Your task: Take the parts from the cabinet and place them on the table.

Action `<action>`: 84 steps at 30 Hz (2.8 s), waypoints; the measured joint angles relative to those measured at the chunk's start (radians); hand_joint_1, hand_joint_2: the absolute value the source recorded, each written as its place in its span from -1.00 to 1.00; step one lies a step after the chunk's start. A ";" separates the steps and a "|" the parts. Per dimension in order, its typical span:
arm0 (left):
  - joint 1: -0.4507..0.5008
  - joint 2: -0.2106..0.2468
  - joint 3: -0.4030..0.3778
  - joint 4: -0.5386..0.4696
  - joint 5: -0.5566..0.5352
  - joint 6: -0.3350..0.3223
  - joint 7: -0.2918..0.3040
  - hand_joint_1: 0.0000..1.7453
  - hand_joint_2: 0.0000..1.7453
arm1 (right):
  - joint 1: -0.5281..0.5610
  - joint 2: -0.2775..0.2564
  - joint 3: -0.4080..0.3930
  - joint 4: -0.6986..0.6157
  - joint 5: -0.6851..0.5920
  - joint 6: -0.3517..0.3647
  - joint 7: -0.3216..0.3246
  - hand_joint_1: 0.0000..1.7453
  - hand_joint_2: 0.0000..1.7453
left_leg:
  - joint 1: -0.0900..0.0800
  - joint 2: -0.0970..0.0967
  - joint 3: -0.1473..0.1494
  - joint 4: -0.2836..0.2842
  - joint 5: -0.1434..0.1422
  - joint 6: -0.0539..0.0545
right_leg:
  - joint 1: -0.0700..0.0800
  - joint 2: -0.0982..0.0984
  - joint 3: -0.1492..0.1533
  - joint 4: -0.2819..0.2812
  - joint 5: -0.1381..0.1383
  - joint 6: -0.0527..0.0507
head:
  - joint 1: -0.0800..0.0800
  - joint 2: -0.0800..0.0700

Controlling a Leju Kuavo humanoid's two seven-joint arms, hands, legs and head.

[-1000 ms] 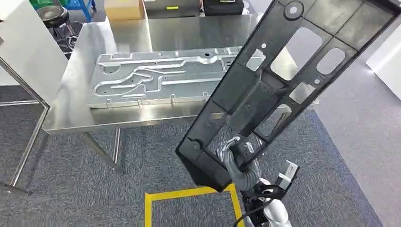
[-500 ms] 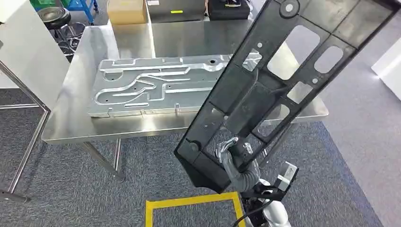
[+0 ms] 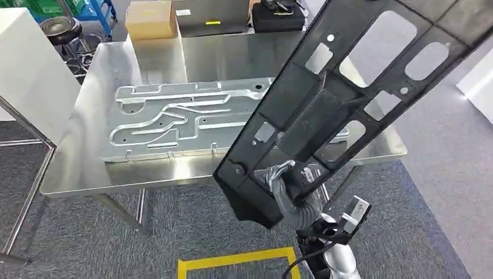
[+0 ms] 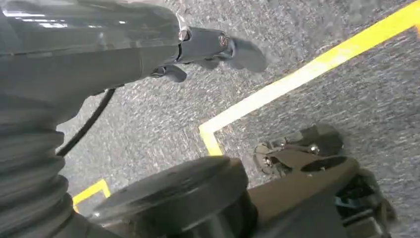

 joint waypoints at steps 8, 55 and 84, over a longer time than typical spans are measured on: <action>-0.007 -0.002 -0.005 0.000 -0.029 -0.010 -0.001 -1.00 1.00 | -0.527 -0.107 -0.021 0.225 0.701 -0.342 0.172 1.00 1.00 | 0.002 0.004 0.023 -0.011 -0.016 0.033 | -0.010 -0.006 -0.237 0.344 -0.076 0.033 | 0.000 0.000; 0.009 -0.003 0.027 0.000 0.052 0.008 -0.005 -1.00 -1.00 | -1.258 -0.304 0.143 1.405 1.313 -0.491 0.403 -1.00 -1.00 | 0.007 0.001 -0.129 0.277 -0.125 -0.017 | -0.012 -0.006 -0.099 -0.005 0.103 -0.007 | -0.001 0.000; 0.013 -0.023 0.081 0.000 0.069 0.020 0.029 -1.00 -1.00 | 0.018 0.003 -1.042 0.592 0.846 -1.045 -0.212 -1.00 -1.00 | -0.001 -0.006 -0.140 0.267 -0.163 -0.016 | -0.004 -0.019 -0.052 -0.050 0.089 -0.020 | -0.001 0.000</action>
